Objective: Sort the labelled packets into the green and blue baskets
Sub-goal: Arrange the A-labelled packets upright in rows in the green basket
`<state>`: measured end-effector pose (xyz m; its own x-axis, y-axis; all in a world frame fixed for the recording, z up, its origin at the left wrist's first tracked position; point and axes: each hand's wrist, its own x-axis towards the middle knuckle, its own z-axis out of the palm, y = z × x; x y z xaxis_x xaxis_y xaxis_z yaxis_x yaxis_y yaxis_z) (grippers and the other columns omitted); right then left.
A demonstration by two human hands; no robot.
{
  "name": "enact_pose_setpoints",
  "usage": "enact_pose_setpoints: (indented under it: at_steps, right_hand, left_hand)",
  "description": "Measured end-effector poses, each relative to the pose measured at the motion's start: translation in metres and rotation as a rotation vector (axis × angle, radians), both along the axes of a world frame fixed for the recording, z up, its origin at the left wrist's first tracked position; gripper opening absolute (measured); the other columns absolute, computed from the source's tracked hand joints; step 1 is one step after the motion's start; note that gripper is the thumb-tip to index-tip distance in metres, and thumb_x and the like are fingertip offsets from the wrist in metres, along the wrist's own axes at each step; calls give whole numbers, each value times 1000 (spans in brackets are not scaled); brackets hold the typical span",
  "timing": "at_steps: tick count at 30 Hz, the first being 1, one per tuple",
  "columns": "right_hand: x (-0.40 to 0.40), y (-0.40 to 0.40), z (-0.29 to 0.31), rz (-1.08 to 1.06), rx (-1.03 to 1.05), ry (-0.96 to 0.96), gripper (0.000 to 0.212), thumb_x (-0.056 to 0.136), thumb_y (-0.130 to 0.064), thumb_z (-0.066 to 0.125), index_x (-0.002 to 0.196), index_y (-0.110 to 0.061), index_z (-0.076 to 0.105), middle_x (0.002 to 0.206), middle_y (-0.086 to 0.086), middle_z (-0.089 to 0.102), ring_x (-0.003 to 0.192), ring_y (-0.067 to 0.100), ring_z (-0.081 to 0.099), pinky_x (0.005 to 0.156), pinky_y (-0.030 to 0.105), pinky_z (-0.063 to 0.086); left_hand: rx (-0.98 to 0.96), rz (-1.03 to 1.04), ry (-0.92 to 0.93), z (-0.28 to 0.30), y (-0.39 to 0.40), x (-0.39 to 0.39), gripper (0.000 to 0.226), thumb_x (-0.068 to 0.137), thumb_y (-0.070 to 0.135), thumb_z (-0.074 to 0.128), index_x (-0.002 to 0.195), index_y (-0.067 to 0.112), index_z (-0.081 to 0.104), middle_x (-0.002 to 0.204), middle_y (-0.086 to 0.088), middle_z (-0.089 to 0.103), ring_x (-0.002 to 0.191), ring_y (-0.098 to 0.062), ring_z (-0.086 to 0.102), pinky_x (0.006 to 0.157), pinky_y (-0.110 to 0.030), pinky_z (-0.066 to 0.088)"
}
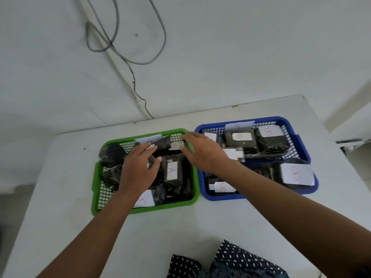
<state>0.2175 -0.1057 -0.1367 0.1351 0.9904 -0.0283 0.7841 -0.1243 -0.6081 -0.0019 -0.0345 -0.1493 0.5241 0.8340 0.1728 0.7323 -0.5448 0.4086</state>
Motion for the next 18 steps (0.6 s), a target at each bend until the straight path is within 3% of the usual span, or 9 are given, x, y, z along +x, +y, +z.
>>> enact_pose_setpoints:
  at_steps: [7,10,14,18]
  right_hand:
    - [-52,12,-22,60,-246,-120,56,90,-60,58,132,-23,58,130,0,60,116,23,59,91,40,52]
    - [-67,12,-29,-14,-314,-161,65,84,-67,61,131,-22,57,131,1,59,119,24,56,95,42,50]
    - [-76,14,-33,-28,-365,-104,62,81,-54,67,132,-21,55,136,3,54,123,26,54,100,44,49]
    - [-69,23,-27,-21,-468,-95,61,76,-49,64,134,-30,56,136,-3,55,120,21,56,99,43,49]
  left_hand:
    - [-90,-47,67,-23,14,-43,43,90,30,71,130,15,66,141,-6,57,135,-25,46,110,-48,42]
    - [-132,-75,48,-31,17,-53,46,91,31,69,135,20,62,145,-3,53,138,-23,43,111,-49,41]
    - [-108,-112,15,-36,23,-57,41,91,34,69,129,19,66,145,-4,53,139,-24,42,109,-51,42]
    - [-78,-182,30,-39,31,-56,34,90,40,67,119,23,65,151,-2,47,148,-22,29,116,-53,33]
